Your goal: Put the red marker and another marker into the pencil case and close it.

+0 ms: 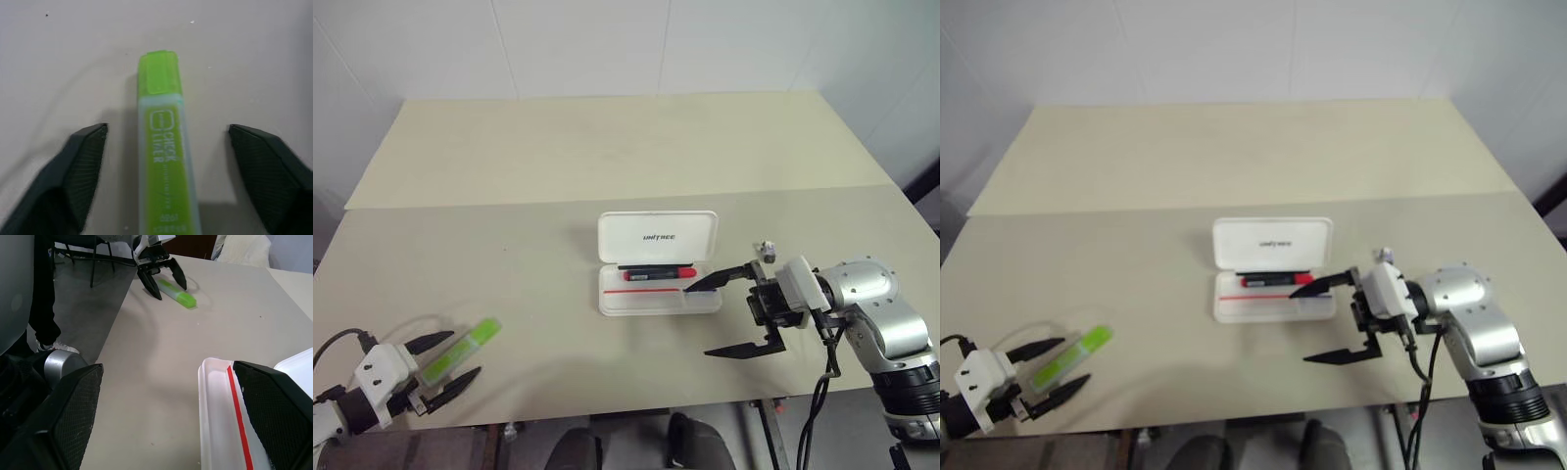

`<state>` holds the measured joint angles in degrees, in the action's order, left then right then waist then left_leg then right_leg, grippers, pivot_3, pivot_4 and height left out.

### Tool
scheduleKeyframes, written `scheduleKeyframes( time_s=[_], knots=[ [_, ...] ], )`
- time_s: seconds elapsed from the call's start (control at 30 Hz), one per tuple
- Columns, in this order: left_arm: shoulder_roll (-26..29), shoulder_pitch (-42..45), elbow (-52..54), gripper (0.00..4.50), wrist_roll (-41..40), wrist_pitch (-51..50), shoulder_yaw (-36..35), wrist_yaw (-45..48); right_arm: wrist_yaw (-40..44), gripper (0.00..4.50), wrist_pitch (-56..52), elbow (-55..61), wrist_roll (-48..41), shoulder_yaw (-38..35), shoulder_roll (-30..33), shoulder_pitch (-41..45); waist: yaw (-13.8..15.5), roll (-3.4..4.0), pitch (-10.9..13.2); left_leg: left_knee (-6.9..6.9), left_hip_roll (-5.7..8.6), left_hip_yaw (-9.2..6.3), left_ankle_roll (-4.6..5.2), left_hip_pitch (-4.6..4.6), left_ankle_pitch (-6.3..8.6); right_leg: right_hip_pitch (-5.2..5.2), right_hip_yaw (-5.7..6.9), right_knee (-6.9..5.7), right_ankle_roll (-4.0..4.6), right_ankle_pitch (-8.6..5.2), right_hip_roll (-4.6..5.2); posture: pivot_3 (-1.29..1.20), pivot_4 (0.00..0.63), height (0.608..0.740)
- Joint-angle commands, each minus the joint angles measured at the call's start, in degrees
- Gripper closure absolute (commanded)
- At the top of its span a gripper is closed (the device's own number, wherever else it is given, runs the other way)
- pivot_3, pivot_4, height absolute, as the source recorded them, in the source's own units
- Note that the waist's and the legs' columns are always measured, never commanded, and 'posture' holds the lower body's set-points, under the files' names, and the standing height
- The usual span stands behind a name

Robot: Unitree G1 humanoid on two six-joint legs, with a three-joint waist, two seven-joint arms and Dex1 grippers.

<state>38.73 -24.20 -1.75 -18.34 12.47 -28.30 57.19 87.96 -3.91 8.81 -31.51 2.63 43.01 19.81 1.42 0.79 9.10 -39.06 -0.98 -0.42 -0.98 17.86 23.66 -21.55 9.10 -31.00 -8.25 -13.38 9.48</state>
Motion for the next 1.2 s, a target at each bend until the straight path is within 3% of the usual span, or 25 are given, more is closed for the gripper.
scheduleKeyframes(
  time_s=[0.03,0.2,0.67,0.97,1.2],
  knots=[
    [0.1,0.0,-4.2,1.85,2.0,-0.7,1.0,-2.0,1.7,0.00,0.4,1.2,-0.7,-0.8,1.3,0.3,0.0,0.04,0.0,0.00,-0.02,0.01,-0.03,-0.08,-0.02,0.03,-0.01,-0.09,0.05,0.00,0.00,0.00,0.150,0.740],
    [-0.6,0.8,-2.3,3.34,1.3,-1.0,2.4,-2.9,1.0,0.00,0.5,1.2,-0.5,-1.0,1.6,-0.1,0.1,0.00,0.0,0.04,-0.12,0.03,-0.23,-0.48,-0.16,0.13,-0.07,-0.56,0.41,-0.08,0.00,0.00,0.150,0.740],
    [1.7,9.5,17.5,3.38,-3.6,-10.3,7.1,-4.3,-0.3,0.00,2.3,-0.3,1.5,-0.3,0.5,-0.9,-0.3,-0.49,0.0,0.02,-0.15,0.25,-0.10,-0.57,0.11,-0.11,0.07,-0.55,0.51,-0.04,-0.05,0.00,0.150,0.740],
    [5.9,17.3,22.3,3.38,-5.1,-15.5,12.9,-0.3,-1.8,0.00,2.5,-0.6,2.2,-1.8,1.5,-3.4,-0.1,-0.37,0.1,0.06,-0.16,0.70,-0.06,-0.56,0.37,-0.32,0.23,-0.35,0.50,-0.04,-0.05,0.00,0.150,0.740],
    [3.2,27.8,20.9,3.38,0.6,-15.3,26.2,0.1,-4.8,0.00,2.7,2.3,2.4,-4.8,2.9,-8.2,-0.1,-0.33,0.1,0.01,-0.17,0.95,-0.05,-0.59,0.37,-0.11,0.21,-0.03,0.36,0.04,-0.05,0.00,0.150,0.740]
  ],
)
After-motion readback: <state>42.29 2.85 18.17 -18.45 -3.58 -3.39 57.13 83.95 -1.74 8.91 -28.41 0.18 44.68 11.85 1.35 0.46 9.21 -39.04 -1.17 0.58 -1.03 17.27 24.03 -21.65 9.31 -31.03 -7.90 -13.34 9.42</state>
